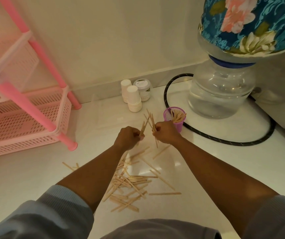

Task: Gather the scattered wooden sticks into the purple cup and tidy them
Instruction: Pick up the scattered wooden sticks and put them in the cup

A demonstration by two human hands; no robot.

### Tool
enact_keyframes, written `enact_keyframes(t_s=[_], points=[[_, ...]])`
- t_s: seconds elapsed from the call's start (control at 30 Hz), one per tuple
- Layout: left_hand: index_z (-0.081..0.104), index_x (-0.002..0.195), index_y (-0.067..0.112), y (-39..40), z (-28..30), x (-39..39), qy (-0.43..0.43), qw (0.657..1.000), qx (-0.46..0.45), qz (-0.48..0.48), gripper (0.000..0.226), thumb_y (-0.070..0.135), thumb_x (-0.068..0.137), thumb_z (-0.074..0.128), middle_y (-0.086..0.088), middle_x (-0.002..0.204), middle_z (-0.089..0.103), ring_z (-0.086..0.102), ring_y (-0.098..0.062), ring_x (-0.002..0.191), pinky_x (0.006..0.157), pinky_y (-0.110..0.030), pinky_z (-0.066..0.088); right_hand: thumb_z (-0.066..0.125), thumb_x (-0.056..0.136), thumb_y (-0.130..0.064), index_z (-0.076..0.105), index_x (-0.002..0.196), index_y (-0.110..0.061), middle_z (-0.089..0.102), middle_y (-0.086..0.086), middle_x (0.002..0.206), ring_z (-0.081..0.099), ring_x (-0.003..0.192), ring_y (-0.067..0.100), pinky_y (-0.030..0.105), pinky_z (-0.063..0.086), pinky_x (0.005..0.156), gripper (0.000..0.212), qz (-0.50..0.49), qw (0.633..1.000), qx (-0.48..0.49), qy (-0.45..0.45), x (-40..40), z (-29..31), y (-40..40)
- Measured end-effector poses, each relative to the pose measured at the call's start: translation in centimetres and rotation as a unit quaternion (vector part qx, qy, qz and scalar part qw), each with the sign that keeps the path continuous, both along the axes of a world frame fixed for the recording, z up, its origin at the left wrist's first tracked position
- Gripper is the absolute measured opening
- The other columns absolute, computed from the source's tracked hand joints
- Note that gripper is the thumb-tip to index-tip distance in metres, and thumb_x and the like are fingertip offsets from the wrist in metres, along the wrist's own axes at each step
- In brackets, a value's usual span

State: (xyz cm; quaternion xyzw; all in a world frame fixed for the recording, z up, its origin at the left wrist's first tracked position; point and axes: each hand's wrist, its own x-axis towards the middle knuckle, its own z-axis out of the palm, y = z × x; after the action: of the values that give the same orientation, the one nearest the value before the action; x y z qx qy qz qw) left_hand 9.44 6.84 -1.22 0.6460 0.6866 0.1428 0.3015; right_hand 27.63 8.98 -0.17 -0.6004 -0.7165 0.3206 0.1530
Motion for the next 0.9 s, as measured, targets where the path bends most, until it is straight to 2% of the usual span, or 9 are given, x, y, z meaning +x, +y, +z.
enact_keyframes(t_s=[0.13,0.23,0.33,0.37,0.43,0.5,0.6,0.77,0.9], points=[[0.078,0.099,0.019,1.3,2.2,1.4,-0.064,0.997,0.048,0.007,0.015,0.025,0.086,0.073,0.001,0.09,0.074,0.066,-0.013,0.077,0.064,-0.017,0.046,0.065,0.086,-0.013,0.071,0.089,-0.007,0.072,0.007,0.087,0.067,0.082,0.022,0.037,0.056,0.077,0.01,-0.052,0.994,0.048,0.081,-0.2,2.0,0.4],[0.078,0.098,0.016,2.4,3.7,2.7,-0.088,0.993,0.083,-0.001,0.014,0.022,0.086,0.073,-0.001,0.083,0.074,0.062,-0.005,0.066,0.055,-0.005,0.04,0.064,0.086,-0.012,0.071,0.089,-0.007,0.072,0.008,0.085,0.068,0.081,0.023,0.036,0.056,0.076,0.009,-0.087,0.988,0.074,0.106,0.2,3.3,0.9],[0.078,0.098,0.014,3.6,5.0,4.0,-0.099,0.99,0.104,-0.008,0.013,0.019,0.086,0.073,0.0,0.083,0.073,0.059,-0.003,0.065,0.055,-0.003,0.04,0.065,0.083,-0.009,0.07,0.084,-0.009,0.071,0.007,0.083,0.067,0.079,0.023,0.034,0.057,0.074,0.005,-0.12,0.98,0.085,0.136,0.9,4.6,1.4],[0.078,0.098,0.014,3.9,5.5,4.4,-0.104,0.988,0.11,-0.013,0.013,0.018,0.086,0.073,-0.001,0.084,0.074,0.061,-0.006,0.067,0.058,-0.005,0.043,0.066,0.082,-0.008,0.07,0.084,-0.008,0.071,0.007,0.083,0.067,0.079,0.023,0.034,0.057,0.073,0.005,-0.129,0.977,0.087,0.147,1.1,5.1,1.7],[0.079,0.096,0.014,4.6,6.3,5.3,-0.112,0.985,0.127,-0.022,0.013,0.016,0.085,0.074,-0.004,0.086,0.075,0.067,-0.016,0.074,0.072,-0.022,0.052,0.066,0.08,-0.008,0.072,0.086,-0.006,0.071,0.007,0.084,0.067,0.077,0.022,0.03,0.055,0.07,0.008,-0.146,0.972,0.099,0.153,1.7,6.1,2.3],[0.079,0.095,0.014,5.4,6.9,6.1,-0.117,0.982,0.144,-0.021,0.013,0.014,0.083,0.075,-0.004,0.086,0.076,0.07,-0.022,0.079,0.079,-0.034,0.055,0.066,0.08,-0.006,0.072,0.086,-0.005,0.071,0.007,0.085,0.064,0.073,0.017,0.021,0.05,0.062,0.009,-0.156,0.969,0.108,0.156,2.3,7.0,2.8],[0.079,0.096,0.014,6.4,7.8,7.5,-0.123,0.979,0.161,-0.014,0.014,0.014,0.083,0.075,-0.004,0.088,0.076,0.069,-0.018,0.08,0.08,-0.032,0.056,0.071,0.078,-0.008,0.072,0.085,-0.006,0.071,0.007,0.084,0.061,0.07,0.013,0.015,0.045,0.059,0.008,-0.16,0.967,0.116,0.16,3.1,7.9,3.4],[0.079,0.096,0.019,7.4,7.8,9.6,-0.114,0.98,0.164,0.005,0.014,0.018,0.081,0.077,0.001,0.089,0.076,0.063,-0.007,0.071,0.073,-0.023,0.051,0.077,0.075,-0.019,0.073,0.087,-0.007,0.071,0.006,0.084,0.064,0.076,0.018,0.028,0.053,0.071,0.017,-0.196,0.963,0.109,0.151,4.4,7.9,3.8],[0.079,0.097,0.018,7.3,7.1,10.7,-0.089,0.983,0.158,-0.005,0.016,0.016,0.081,0.077,-0.001,0.092,0.077,0.069,-0.013,0.082,0.076,-0.025,0.052,0.079,0.075,-0.026,0.074,0.089,-0.008,0.072,0.005,0.085,0.067,0.079,0.019,0.028,0.053,0.071,0.023,-0.211,0.966,0.087,0.125,5.2,6.7,3.9]])
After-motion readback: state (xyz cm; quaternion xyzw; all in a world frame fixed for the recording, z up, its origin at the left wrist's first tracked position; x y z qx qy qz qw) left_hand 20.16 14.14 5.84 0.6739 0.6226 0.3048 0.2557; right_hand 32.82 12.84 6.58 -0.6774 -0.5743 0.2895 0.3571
